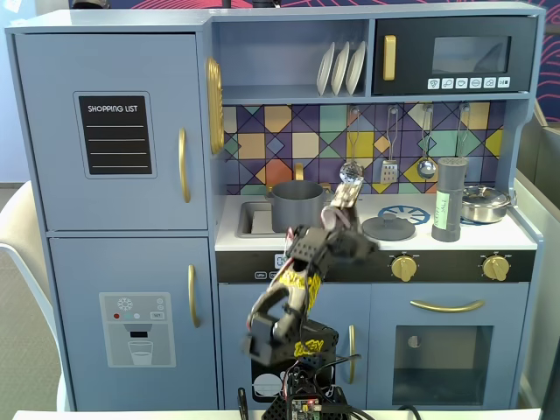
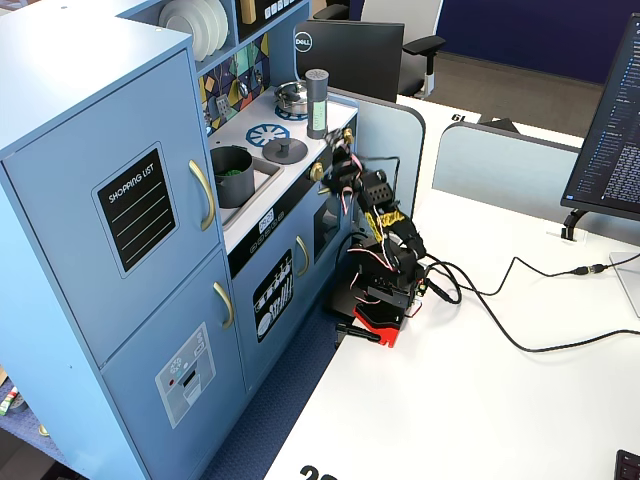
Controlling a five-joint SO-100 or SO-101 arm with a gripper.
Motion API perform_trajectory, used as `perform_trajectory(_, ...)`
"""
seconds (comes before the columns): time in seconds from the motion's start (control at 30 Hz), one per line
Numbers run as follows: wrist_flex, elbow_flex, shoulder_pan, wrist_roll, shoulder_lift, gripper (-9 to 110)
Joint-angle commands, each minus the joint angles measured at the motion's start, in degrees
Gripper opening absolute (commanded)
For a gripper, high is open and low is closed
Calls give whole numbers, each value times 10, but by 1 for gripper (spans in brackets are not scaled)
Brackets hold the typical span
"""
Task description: Put salt in the gray recipient
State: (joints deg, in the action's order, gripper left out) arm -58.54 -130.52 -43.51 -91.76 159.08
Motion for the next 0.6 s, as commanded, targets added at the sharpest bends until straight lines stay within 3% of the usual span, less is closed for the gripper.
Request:
perform_trajectory(0.0, 49, 138, -51, 9, -71, 0)
perform_trajectory(0.2, 252, 133, -69, 22, -134, 1)
perform_trajectory(0.57, 524, 124, -122, 73, -288, 50)
